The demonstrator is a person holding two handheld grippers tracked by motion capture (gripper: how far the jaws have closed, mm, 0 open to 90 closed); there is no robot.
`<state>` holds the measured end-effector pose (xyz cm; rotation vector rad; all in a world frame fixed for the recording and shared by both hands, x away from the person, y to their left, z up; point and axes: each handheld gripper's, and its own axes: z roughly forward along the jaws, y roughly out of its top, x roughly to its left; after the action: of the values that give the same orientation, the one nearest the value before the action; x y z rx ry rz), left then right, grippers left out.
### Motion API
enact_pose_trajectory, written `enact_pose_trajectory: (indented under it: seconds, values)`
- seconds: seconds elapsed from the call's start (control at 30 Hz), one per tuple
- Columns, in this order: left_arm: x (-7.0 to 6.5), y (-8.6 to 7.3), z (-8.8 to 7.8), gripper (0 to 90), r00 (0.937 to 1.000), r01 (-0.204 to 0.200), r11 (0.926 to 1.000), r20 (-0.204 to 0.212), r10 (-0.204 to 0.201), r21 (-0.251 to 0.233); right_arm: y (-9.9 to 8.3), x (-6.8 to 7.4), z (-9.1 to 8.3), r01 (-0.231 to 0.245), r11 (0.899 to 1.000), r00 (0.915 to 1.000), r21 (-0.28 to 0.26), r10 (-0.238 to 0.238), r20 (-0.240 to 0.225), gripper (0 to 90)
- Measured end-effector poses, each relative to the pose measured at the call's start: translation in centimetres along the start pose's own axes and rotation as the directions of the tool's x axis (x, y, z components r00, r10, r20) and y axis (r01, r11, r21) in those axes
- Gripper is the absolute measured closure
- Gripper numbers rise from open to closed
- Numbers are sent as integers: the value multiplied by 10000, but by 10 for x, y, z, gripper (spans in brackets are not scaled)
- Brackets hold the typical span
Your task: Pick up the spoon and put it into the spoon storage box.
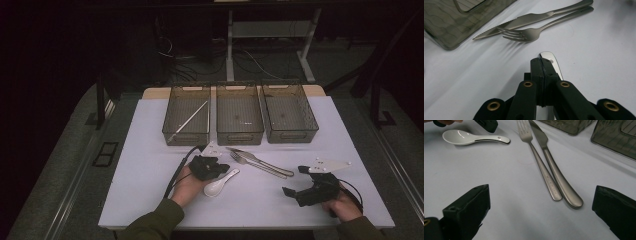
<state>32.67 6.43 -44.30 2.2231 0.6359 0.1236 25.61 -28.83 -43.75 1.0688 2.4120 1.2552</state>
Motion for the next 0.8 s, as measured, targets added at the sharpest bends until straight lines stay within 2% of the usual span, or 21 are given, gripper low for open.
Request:
enact_pose_trajectory:
  seconds: [0.07,0.17,0.2,0.3,0.33,0.43,0.5,0.53,0.6,0.63,0.67,0.73,0.8]
  values:
    - [0,0,1,890,9999,-80,10000,76,80,48,0,0,0,13,10000,10000,-3,-13,-2,16]
    - [-2,0,3,890,9999,2,9999,168,-4,127,0,0,0,14,10000,10000,-5,-14,2,16]
    - [-1,0,3,891,9997,-189,9997,181,187,141,0,0,0,14,10000,10000,-4,-14,3,16]
    - [-2,0,4,891,9996,-153,9997,233,148,197,0,0,0,17,10000,10000,7,-17,10,17]
    - [-3,0,4,891,9997,-26,9998,246,20,212,0,0,0,16,10000,10000,7,-16,11,16]
    - [-5,1,4,891,9994,-142,9996,305,134,262,0,0,0,11,10000,10000,4,-11,6,16]
    - [-5,2,5,891,9988,-385,9987,315,375,323,0,0,0,23,10000,10000,8,-23,0,16]
    - [-7,2,5,891,9991,-275,9990,347,262,366,0,0,0,33,10000,10000,10,-33,9,16]
    - [-8,3,6,891,9986,-353,9985,403,336,426,0,0,0,13,10000,10000,11,-13,16,16]
    - [-8,4,6,891,9979,-525,9977,414,507,432,0,0,0,11,10000,10000,8,-11,13,16]
    - [-10,3,7,891,9983,-399,9981,451,377,476,0,0,0,22,10000,10000,-1,-22,12,16]
    - [-11,4,8,892,9965,-682,9962,517,654,546,0,0,0,27,10000,10000,4,-27,10,17]
    - [-14,5,8,891,9963,-650,9960,609,613,610,0,0,0,19,10000,10000,12,-19,17,17]
